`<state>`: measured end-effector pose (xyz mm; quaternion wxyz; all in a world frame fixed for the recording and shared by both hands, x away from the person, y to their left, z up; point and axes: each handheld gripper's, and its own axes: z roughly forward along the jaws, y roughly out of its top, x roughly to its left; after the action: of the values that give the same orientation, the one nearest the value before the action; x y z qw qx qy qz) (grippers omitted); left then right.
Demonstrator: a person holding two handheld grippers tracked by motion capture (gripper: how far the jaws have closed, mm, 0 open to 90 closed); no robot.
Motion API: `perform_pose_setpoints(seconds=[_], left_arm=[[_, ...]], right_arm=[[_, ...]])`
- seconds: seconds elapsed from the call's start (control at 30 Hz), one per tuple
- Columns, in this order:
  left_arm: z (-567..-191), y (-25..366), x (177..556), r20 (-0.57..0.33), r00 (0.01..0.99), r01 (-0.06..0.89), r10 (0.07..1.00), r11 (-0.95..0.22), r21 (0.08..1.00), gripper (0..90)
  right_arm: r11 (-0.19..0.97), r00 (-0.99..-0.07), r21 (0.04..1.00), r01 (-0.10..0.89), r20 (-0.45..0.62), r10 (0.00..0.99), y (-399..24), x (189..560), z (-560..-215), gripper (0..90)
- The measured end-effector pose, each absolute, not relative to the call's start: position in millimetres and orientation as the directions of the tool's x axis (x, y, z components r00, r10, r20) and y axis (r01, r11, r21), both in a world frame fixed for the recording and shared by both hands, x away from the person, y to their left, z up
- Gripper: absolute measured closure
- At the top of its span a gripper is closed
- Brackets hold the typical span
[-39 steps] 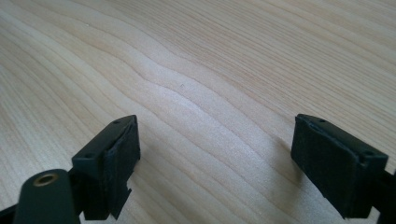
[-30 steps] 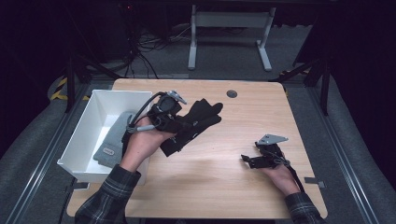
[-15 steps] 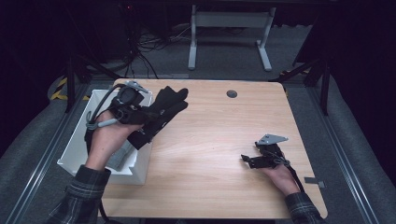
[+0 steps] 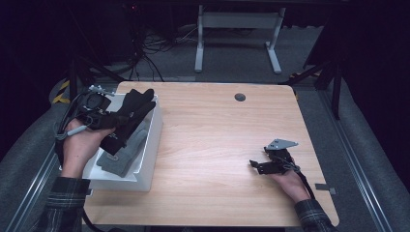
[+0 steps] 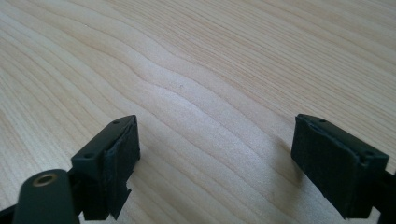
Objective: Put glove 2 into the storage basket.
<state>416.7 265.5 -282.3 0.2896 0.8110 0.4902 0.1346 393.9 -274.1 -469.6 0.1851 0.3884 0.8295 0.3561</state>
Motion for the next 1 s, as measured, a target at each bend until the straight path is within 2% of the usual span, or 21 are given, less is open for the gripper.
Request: perform_pose_setpoints(seconds=[0.37, 0.7, 0.83, 1.0], left_arm=[[-328.7, 281.0, 435.4, -0.118, 0.42, 0.789, 0.9, -0.297, 0.538, 65.8], [-371.1, 286.6, 448.2, -0.127, 0.369, 0.83, 0.921, -0.265, 0.49, 63.0], [-378.8, 290.3, 450.3, -0.12, 0.355, 0.836, 0.927, -0.257, 0.485, 54.3], [-375.3, 292.6, 448.6, -0.093, 0.351, 0.821, 0.932, -0.259, 0.508, 34.9]], right_arm=[[0.443, -0.627, 0.734, 0.514, -0.03, 0.778, -274.0, 393.8, -469.6, 16.0], [0.443, -0.627, 0.734, 0.514, -0.03, 0.778, -273.9, 393.9, -469.6, 16.0], [0.443, -0.627, 0.734, 0.515, -0.03, 0.778, -273.9, 393.9, -469.6, 16.0], [0.443, -0.627, 0.734, 0.515, -0.03, 0.778, -273.9, 393.9, -469.6, 16.0]])
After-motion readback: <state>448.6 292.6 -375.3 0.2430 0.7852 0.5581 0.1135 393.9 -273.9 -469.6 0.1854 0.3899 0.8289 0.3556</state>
